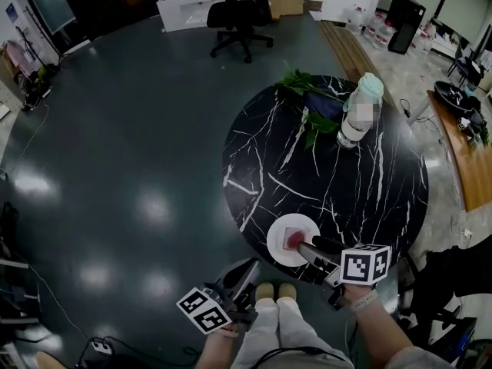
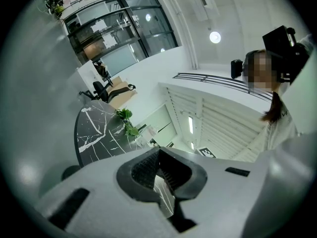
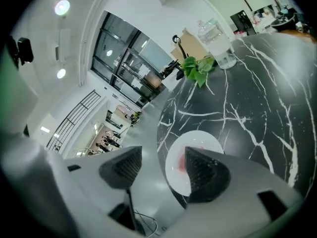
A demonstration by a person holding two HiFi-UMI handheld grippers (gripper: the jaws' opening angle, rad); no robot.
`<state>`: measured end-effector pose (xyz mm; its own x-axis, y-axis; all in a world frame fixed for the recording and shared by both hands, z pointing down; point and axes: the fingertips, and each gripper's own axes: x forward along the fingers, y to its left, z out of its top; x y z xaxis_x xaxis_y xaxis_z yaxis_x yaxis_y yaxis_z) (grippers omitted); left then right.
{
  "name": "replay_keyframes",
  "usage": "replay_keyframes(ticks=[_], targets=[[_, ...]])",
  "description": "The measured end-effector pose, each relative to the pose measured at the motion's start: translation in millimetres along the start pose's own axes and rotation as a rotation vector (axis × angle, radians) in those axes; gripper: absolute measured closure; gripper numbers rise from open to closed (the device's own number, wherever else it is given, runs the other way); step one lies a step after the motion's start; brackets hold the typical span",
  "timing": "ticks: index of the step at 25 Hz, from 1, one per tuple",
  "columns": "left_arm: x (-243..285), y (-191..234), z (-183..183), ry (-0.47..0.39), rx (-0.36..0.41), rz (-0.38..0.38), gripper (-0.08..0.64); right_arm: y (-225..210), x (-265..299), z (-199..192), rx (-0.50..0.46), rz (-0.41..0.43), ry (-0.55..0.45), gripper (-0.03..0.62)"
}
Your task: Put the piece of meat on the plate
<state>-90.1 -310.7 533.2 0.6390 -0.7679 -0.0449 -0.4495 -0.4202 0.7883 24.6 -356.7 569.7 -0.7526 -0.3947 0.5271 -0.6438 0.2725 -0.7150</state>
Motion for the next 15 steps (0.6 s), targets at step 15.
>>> replay_keyframes(ticks=[15], targets=[[9.9,-47.9,24.8,-0.001,0.082,-0.057,0.551,67.0,-65.4,10.3,-0.197,0.126,-0.108,0.51]])
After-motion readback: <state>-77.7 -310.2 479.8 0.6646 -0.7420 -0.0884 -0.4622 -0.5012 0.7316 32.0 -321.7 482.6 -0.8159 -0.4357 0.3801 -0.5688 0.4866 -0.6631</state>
